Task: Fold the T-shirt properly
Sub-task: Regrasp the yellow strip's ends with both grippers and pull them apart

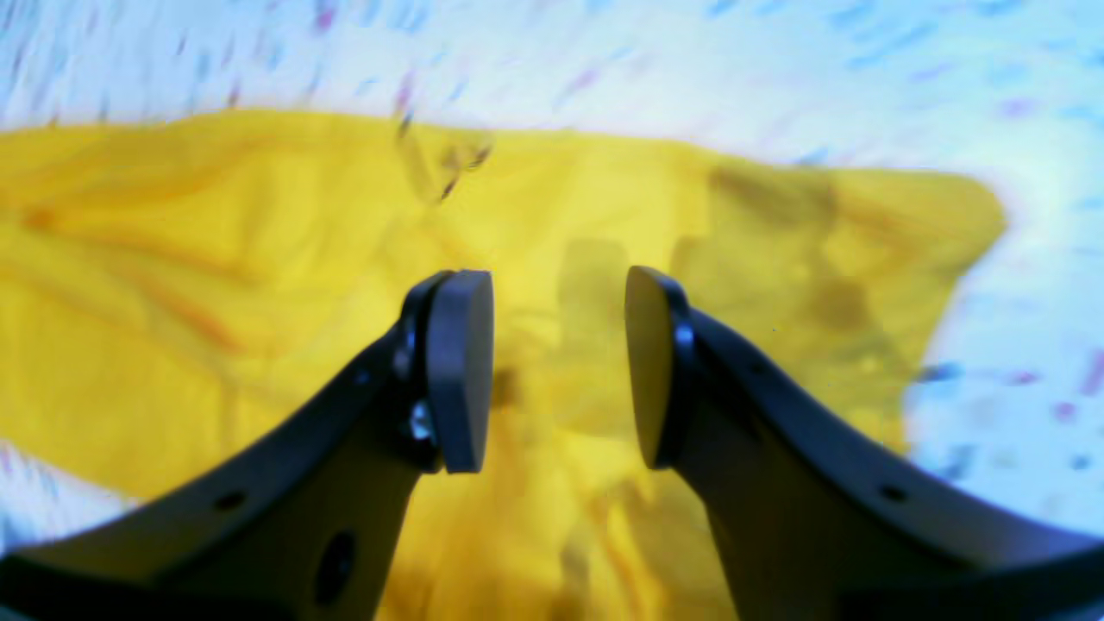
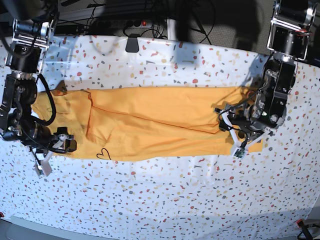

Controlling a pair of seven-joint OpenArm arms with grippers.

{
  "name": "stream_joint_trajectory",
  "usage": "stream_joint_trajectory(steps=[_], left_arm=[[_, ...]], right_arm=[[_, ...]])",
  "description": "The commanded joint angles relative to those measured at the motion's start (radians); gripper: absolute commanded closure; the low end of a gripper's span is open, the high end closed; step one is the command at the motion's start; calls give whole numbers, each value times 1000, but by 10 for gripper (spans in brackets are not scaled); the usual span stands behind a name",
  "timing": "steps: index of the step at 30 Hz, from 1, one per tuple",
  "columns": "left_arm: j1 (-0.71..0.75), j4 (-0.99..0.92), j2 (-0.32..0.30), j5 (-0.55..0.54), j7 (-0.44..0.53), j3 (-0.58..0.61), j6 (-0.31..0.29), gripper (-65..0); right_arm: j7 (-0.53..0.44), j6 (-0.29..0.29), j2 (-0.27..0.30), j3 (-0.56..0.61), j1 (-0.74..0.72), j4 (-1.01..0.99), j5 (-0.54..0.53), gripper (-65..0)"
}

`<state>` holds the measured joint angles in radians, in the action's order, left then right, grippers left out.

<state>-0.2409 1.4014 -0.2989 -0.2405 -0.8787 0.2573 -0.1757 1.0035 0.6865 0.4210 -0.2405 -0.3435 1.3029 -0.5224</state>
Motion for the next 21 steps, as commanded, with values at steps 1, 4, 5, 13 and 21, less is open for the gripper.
stream_joint_trajectory(steps=[1,4,5,13,21], left_arm=[[-25,22,-6,-3,14,-2,3,-356],[-25,22,-6,-3,13,-2,3,-356],[-25,22,-6,-3,11,-2,3,-356],[-25,21,-6,-3,12,-2,3,-356],[-25,21,-6,-3,12,-2,3,-356]], right_arm=[[9,12,13,28,-21,14,-3,-256],[39,12,14,137,-22,14,43,-256],[31,12,13,166,-22,14,66,-256],[0,12,3,221,-21,13,110,-256],[-2,-22,-34,221,-21,4,243,-228]])
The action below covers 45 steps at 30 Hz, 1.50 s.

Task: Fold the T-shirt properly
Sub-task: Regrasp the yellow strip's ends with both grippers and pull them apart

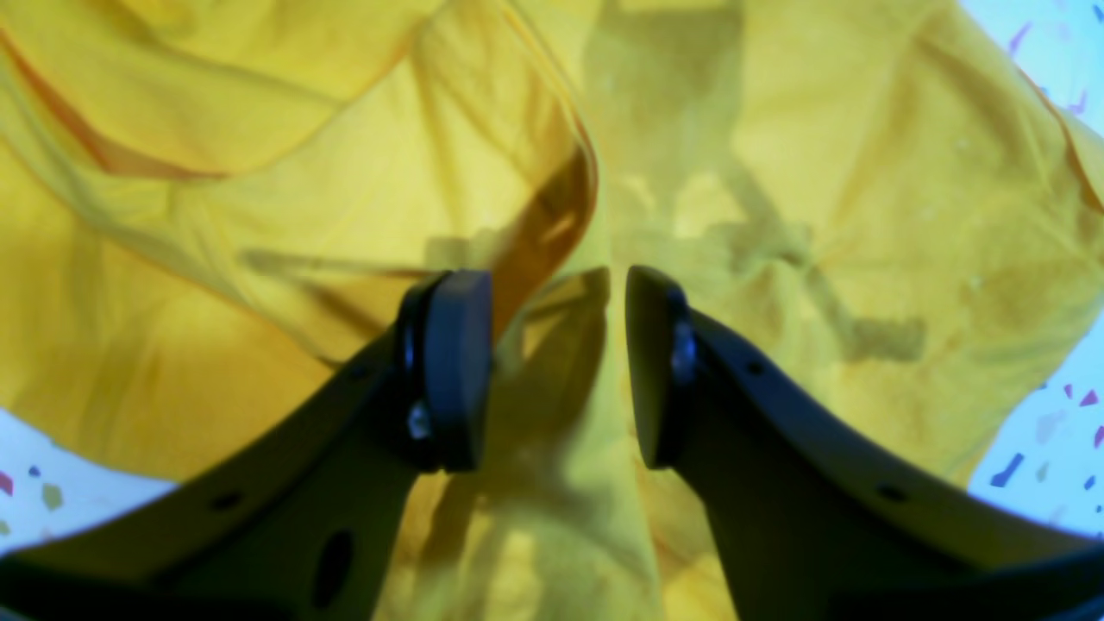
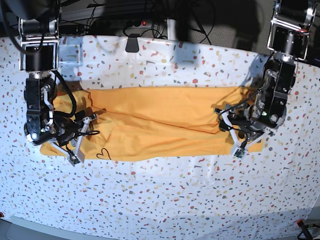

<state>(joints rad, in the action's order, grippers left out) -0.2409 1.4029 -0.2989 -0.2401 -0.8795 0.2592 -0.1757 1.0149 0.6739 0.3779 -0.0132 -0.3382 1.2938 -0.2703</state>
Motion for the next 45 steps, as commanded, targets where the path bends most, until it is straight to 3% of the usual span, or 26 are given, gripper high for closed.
stream_joint_trajectory(steps=[1,5,12,19,26,33,38,45], left_arm=[[-25,20,-6,-3,13,-4,3,-356],[-25,20,-6,-3,13,-4,2,-356],[-26,20,-6,29,13,-4,2,-356],[-28,20,-6,57,13,-4,3,-356],[-28,20,-6,57,13,-4,3,-356],[-28,20,-6,58,12,-4,3,-356],[-37,20,-6,67,11,-4,3,-356],[-96,66,-13,301,-82,-4,8,-356]], right_arm=[[-13,-9,3,-6,-27,13,-9,-194],[-13,-9,-18,-6,-27,13,8,-4],[-6,24,-21,-6,-24,58,19,0],[114,24,-19,-6,-10,240,-153,0],[123,24,-7,-6,166,358,-167,0],[127,24,116,-6,419,489,-205,0],[126,24,208,-6,500,556,-205,0],[128,24,257,-6,505,558,-201,0]])
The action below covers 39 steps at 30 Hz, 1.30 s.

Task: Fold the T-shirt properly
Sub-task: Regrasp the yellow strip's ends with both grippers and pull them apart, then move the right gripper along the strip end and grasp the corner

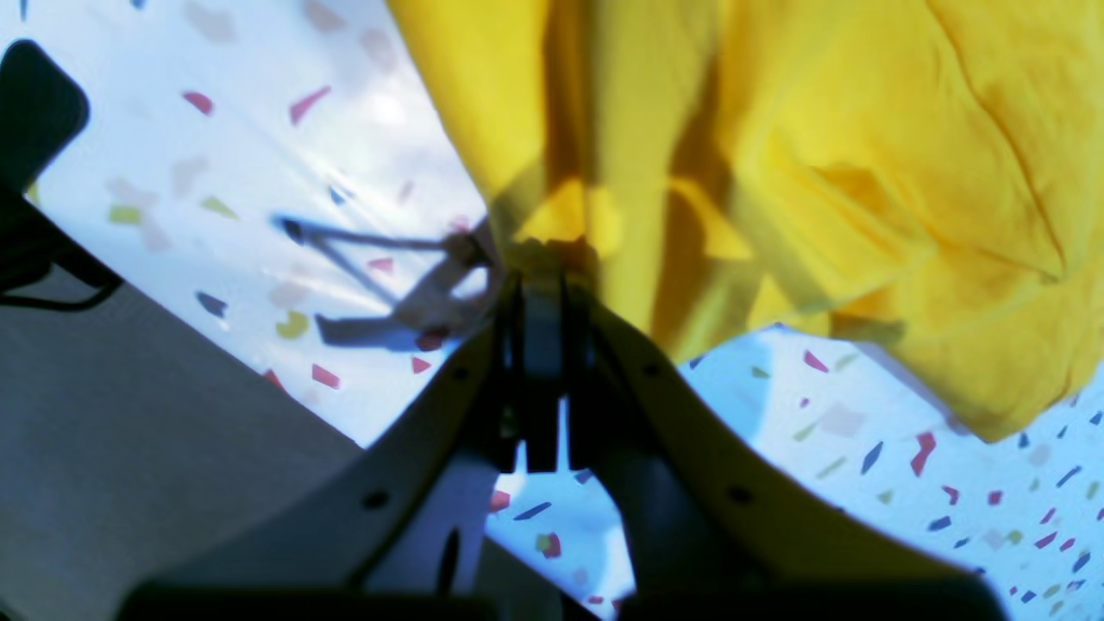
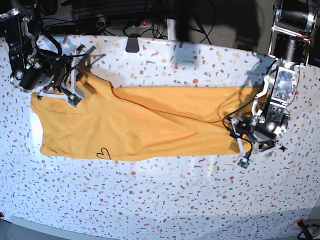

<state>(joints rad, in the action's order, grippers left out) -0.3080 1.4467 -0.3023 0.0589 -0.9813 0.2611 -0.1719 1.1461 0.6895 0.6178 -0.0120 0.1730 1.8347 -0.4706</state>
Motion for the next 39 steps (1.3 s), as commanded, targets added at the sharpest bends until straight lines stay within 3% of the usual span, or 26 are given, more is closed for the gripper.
stream_joint_trajectory(steps=[1,9,11,19,22,27,30,36,39], left_arm=[[-37,38,-18,0,20,-6,22,-356],[-43,92,-90,-60,30,-6,48,-356],[-40,92,-100,-94,26,-6,48,-356],[-23,91,-100,-186,10,-6,47,-356],[-7,91,-100,-196,9,-6,46,-356],[54,91,-100,-194,5,-6,37,-356],[116,91,-100,-190,5,-6,-10,-356],[181,91,-100,-191,5,-6,-34,-356],[177,91,-100,-191,5,-6,-34,-356]], right_arm=[[-1,9,17,-7,-6,18,-1,0],[109,9,33,-7,-6,17,3,0],[106,9,43,-7,-7,17,55,0],[19,9,44,-7,-6,17,182,0],[-44,-47,44,-7,-6,17,232,0],[-66,-69,44,-7,-7,17,232,0],[-69,-69,44,-7,-7,17,232,0],[-262,-69,44,-7,-41,18,221,0],[-277,-68,39,-7,-93,17,200,0]])
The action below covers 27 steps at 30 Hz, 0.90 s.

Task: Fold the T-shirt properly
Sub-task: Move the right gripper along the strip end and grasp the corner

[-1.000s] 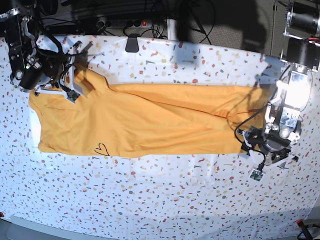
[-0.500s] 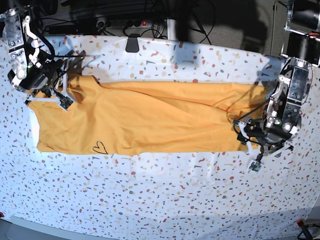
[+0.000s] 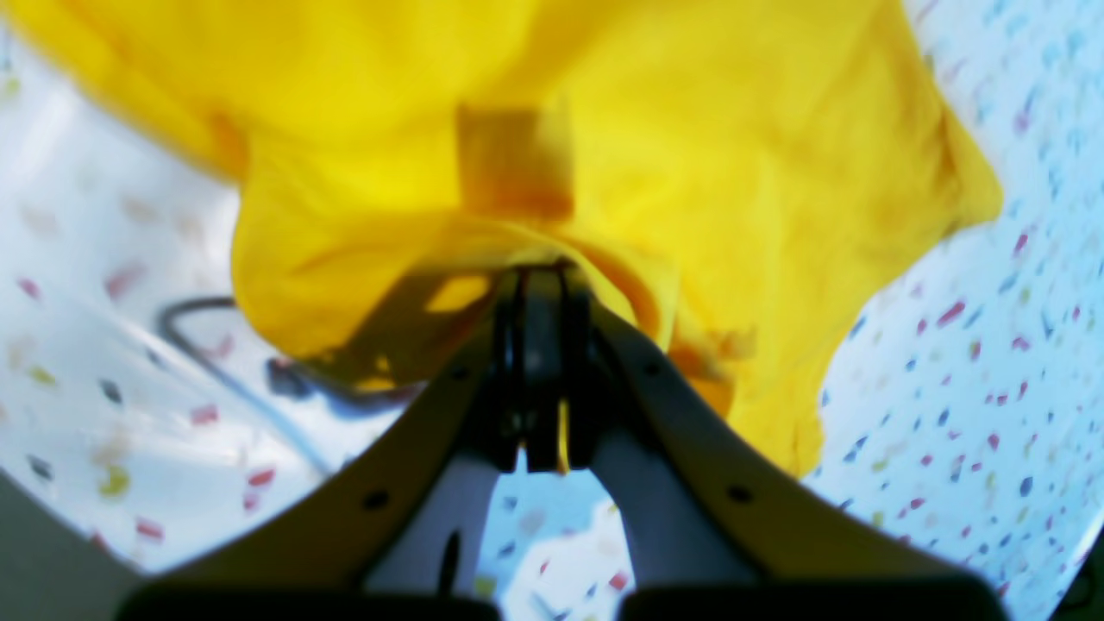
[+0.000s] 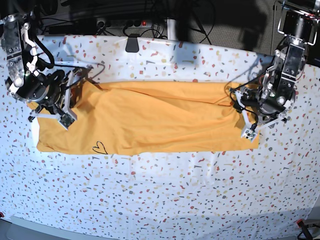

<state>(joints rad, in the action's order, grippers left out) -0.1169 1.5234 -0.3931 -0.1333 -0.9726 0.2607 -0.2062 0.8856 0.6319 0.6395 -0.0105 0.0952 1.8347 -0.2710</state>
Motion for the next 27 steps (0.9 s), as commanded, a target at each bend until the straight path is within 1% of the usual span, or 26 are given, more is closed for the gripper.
stream_joint_trajectory(steps=[1,9,13,15,21,25,26,27], left_arm=[[-14,14,-9,2,-3,-6,1,-356],[-13,14,-9,1,0,-6,2,-356],[-13,14,-9,1,1,-6,1,-356],[-13,14,-9,1,1,-6,1,-356],[-13,14,-9,1,0,-6,1,-356],[-13,14,-9,1,0,-6,1,-356],[-13,14,-9,1,0,-6,1,-356],[-13,14,-9,1,0,-6,1,-356]], right_arm=[[-18,-11,17,-8,-33,17,-6,0],[-34,-6,16,-8,-177,-34,-80,0],[-34,21,-6,-8,-229,-110,-81,0],[-35,35,-27,-8,-251,-150,-81,0],[-77,38,-109,-8,-319,-262,-64,0],[-135,38,-162,-8,-368,-331,40,0],[-156,38,-173,-8,-378,-343,68,-65],[-185,37,-182,-8,-384,-351,102,-143]])
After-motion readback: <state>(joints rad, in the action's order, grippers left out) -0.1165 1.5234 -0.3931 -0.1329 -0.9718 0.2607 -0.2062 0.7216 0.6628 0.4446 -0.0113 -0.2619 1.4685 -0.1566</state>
